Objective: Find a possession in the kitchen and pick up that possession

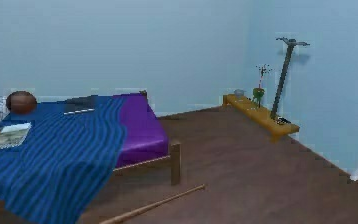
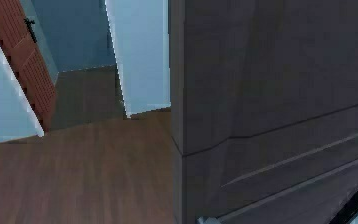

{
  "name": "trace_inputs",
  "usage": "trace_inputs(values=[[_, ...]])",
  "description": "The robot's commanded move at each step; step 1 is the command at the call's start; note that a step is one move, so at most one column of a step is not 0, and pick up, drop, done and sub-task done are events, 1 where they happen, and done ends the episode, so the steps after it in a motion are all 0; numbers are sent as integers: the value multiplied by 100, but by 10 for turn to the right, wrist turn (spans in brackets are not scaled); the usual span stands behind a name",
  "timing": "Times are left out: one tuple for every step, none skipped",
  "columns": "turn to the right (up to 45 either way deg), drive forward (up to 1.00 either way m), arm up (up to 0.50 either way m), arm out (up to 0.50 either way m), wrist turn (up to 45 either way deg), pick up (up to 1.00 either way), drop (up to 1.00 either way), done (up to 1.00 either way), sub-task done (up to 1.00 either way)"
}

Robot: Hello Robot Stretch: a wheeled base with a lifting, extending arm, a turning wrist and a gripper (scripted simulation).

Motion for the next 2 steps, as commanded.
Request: trace_inputs(values=[[-150, 0, 0, 0, 0, 0, 0, 0, 0], [0, 15, 0, 0, 0, 0, 0, 0, 0]])
